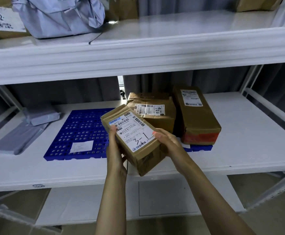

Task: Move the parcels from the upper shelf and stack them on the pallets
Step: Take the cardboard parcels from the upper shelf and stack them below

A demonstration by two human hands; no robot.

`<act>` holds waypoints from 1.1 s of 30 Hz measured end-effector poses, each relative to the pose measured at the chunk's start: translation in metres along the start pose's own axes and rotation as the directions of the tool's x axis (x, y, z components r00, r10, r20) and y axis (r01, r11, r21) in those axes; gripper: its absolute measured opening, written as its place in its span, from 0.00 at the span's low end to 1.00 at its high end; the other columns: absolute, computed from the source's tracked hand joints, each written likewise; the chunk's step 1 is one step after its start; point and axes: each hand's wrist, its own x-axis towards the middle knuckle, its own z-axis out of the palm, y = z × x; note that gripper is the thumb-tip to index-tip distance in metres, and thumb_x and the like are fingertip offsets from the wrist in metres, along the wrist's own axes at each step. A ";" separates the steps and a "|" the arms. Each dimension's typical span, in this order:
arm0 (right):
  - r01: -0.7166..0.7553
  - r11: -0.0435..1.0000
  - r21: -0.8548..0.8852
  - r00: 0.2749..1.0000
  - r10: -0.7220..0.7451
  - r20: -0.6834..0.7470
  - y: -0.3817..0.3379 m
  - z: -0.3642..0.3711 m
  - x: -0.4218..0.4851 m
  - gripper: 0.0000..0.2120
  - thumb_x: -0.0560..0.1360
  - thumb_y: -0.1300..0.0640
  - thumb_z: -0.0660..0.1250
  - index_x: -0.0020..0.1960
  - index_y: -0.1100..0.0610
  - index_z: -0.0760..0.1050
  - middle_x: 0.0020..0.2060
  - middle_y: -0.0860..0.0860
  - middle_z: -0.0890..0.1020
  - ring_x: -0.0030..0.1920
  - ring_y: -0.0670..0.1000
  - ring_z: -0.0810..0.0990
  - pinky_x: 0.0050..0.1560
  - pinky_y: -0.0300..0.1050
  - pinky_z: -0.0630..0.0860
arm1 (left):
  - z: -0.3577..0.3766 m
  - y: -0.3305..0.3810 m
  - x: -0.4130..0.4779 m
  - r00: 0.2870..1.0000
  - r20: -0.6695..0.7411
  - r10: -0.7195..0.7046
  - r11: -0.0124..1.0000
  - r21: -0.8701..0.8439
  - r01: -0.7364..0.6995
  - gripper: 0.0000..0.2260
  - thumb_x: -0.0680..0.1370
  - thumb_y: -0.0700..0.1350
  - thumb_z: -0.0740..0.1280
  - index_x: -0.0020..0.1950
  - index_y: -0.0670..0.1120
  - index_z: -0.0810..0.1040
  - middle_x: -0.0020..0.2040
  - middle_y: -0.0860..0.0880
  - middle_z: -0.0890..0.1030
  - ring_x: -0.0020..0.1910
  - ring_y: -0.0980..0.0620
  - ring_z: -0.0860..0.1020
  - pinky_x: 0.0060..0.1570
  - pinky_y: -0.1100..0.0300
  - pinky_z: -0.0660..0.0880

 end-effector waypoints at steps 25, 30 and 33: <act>0.055 0.998 -0.001 0.983 -0.054 -0.176 -0.015 -0.031 0.058 0.19 0.77 0.38 0.56 0.58 0.48 0.76 0.51 0.48 0.82 0.49 0.48 0.82 0.45 0.45 0.81 | 0.012 0.030 0.033 0.975 -0.031 0.220 0.968 -0.114 -0.222 0.18 0.77 0.63 0.58 0.51 0.52 0.80 0.48 0.51 0.85 0.50 0.50 0.83 0.48 0.54 0.78; -0.043 0.966 0.254 0.997 0.057 -0.047 -0.037 -0.029 0.058 0.29 0.58 0.27 0.64 0.53 0.42 0.77 0.56 0.48 0.82 0.63 0.53 0.76 0.66 0.60 0.69 | 0.058 0.033 0.052 0.978 0.013 0.209 0.976 0.061 -0.209 0.32 0.67 0.70 0.64 0.54 0.44 0.81 0.50 0.44 0.85 0.51 0.43 0.83 0.50 0.47 0.80; -0.048 0.967 0.251 0.998 0.057 -0.028 -0.039 -0.042 0.056 0.27 0.62 0.35 0.65 0.57 0.45 0.76 0.55 0.50 0.83 0.57 0.51 0.80 0.60 0.53 0.75 | 0.073 0.037 0.068 0.976 0.068 0.209 0.966 0.144 -0.217 0.46 0.60 0.74 0.66 0.61 0.37 0.76 0.52 0.39 0.82 0.52 0.37 0.81 0.51 0.43 0.80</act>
